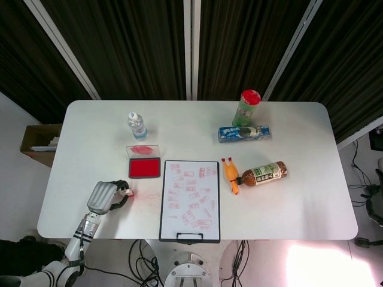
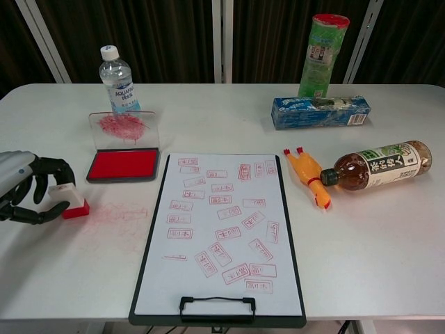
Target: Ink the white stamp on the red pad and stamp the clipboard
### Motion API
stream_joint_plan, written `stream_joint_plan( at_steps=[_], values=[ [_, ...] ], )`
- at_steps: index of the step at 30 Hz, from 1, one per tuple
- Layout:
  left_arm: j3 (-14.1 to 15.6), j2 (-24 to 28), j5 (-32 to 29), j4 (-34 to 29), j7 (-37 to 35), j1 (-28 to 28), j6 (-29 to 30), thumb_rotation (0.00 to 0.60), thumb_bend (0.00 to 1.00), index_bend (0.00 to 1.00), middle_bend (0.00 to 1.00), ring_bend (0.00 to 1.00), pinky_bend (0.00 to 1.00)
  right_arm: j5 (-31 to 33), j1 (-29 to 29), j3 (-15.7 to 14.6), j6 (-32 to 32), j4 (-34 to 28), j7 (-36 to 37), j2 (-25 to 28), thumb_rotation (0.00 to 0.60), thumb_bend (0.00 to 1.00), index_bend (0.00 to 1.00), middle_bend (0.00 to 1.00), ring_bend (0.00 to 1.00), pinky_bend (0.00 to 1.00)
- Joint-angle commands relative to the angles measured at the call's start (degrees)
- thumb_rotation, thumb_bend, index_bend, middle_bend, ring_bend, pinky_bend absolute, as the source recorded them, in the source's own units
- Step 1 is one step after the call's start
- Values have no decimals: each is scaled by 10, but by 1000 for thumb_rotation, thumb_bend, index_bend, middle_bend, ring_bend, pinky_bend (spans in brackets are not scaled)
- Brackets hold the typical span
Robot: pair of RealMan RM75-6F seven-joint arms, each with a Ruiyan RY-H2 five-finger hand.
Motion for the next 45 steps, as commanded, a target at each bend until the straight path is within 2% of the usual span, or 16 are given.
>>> stream_joint_plan(
  at_steps=[1, 8, 20, 24, 27, 28, 30, 31, 32, 33, 34, 35, 37, 40, 45],
  values=[
    [1, -6, 5, 11, -5, 2, 1, 600, 423, 516, 535, 628, 749, -1, 0, 0, 2, 1, 1, 0, 600, 364, 0, 0, 0, 0],
    [0, -13, 18, 35, -8, 4, 14, 600, 380, 360, 467, 621, 749, -1, -1, 1, 4, 6, 4, -5, 600, 364, 0, 0, 0, 0],
    [-1, -13, 27, 50, -11, 9, 20, 600, 316, 326, 425, 620, 748, -1, -1, 1, 5, 10, 5, -7, 600, 364, 0, 0, 0, 0],
    [-11, 8, 23, 32, -15, 16, 44, 600, 238, 276, 392, 604, 743, -1, -2, 3, 7, 9, 7, -4, 600, 363, 0, 0, 0, 0],
    [-19, 51, 19, 1, -20, 27, 66, 599, 187, 265, 353, 564, 736, -1, -2, 4, 8, 8, 10, -2, 600, 363, 0, 0, 0, 0],
    [-23, 73, 15, -15, -21, 34, 79, 572, 174, 264, 335, 533, 724, -1, -2, 4, 8, 9, 11, -1, 600, 363, 0, 0, 0, 0],
    [-32, 111, 9, -46, -29, 44, 97, 448, 163, 262, 311, 442, 643, -1, -2, 3, 7, 9, 12, -1, 600, 361, 0, 0, 0, 0],
    [-37, 140, 3, -70, -37, 49, 105, 367, 164, 257, 296, 365, 544, -2, -2, 3, 6, 10, 14, -1, 600, 360, 0, 0, 0, 0],
    [-41, 164, 0, -90, -42, 51, 108, 314, 167, 251, 276, 290, 437, -2, -2, 2, 6, 10, 16, -1, 600, 359, 0, 0, 0, 0],
    [-46, 189, -3, -108, -40, 53, 111, 236, 169, 239, 235, 192, 303, -4, -2, 2, 6, 12, 17, -3, 600, 358, 0, 0, 0, 0],
    [-49, 218, -6, -131, -28, 55, 111, 179, 169, 233, 207, 148, 251, -6, -1, 2, 9, 18, 14, -8, 600, 354, 0, 0, 0, 0],
    [-49, 244, -4, -144, -9, 55, 111, 93, 167, 227, 169, 100, 211, -11, 0, 0, 12, 27, 8, -14, 600, 352, 0, 0, 0, 0],
    [-47, 282, -6, -173, 30, 58, 107, 6, 151, 226, 131, 61, 196, -21, 2, -4, 20, 47, -17, -27, 600, 336, 0, 0, 0, 0],
    [-44, 328, -12, -214, 89, 68, 106, 0, 128, 223, 112, 46, 186, -34, 2, -11, 30, 62, -39, -41, 600, 319, 0, 0, 0, 0],
    [-27, 367, -4, -259, 98, 81, 97, 0, 127, 196, 110, 46, 183, -40, 2, -17, 27, 58, -39, -42, 600, 317, 0, 0, 0, 0]
  ],
)
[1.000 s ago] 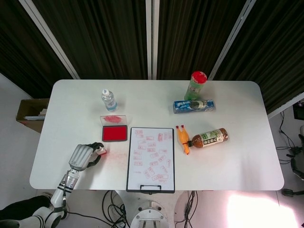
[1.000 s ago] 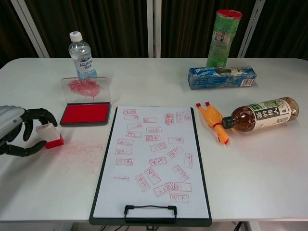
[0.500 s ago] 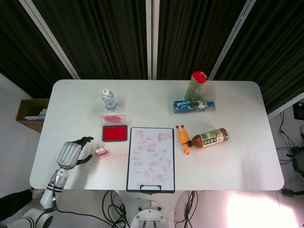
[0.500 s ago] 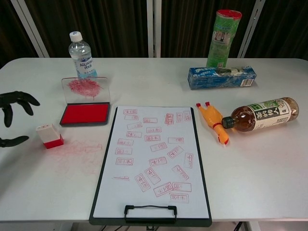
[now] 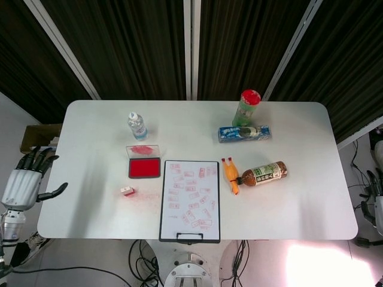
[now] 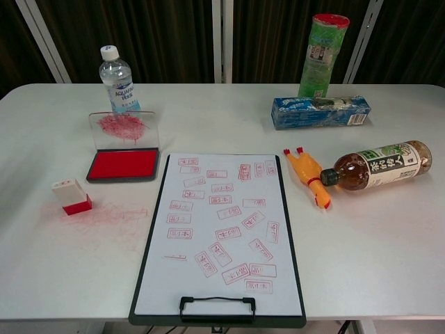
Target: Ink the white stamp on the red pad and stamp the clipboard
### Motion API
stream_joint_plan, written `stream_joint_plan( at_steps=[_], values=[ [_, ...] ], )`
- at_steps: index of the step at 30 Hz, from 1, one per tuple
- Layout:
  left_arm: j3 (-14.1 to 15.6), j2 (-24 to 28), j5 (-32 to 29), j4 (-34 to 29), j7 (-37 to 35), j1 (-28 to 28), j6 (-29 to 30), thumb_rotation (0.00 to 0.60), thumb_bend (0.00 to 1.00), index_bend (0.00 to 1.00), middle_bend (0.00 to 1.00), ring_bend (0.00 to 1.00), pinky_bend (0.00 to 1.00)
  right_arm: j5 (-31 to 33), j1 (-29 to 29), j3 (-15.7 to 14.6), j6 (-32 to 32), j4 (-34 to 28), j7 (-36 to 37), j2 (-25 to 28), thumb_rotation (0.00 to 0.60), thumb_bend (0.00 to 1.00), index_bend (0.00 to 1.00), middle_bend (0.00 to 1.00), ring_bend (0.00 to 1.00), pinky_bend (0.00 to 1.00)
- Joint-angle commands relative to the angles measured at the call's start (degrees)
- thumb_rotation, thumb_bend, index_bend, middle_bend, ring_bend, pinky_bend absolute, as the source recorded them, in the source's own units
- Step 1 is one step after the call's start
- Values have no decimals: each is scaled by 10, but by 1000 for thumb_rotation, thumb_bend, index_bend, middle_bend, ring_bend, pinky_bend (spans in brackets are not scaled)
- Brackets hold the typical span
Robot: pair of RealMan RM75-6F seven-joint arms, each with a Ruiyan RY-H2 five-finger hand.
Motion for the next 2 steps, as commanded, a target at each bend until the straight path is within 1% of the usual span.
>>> stream_joint_plan(
  at_steps=[1, 2],
  values=[
    [12, 29, 2, -34, 12, 13, -8, 0, 127, 193, 110, 46, 184, -2, 1, -4, -2, -4, -5, -1, 600, 317, 0, 0, 0, 0],
    [13, 30, 2, -36, 11, 14, -12, 0, 127, 190, 111, 45, 184, -1, 1, -4, -4, -6, -6, -2, 600, 317, 0, 0, 0, 0]
  ],
)
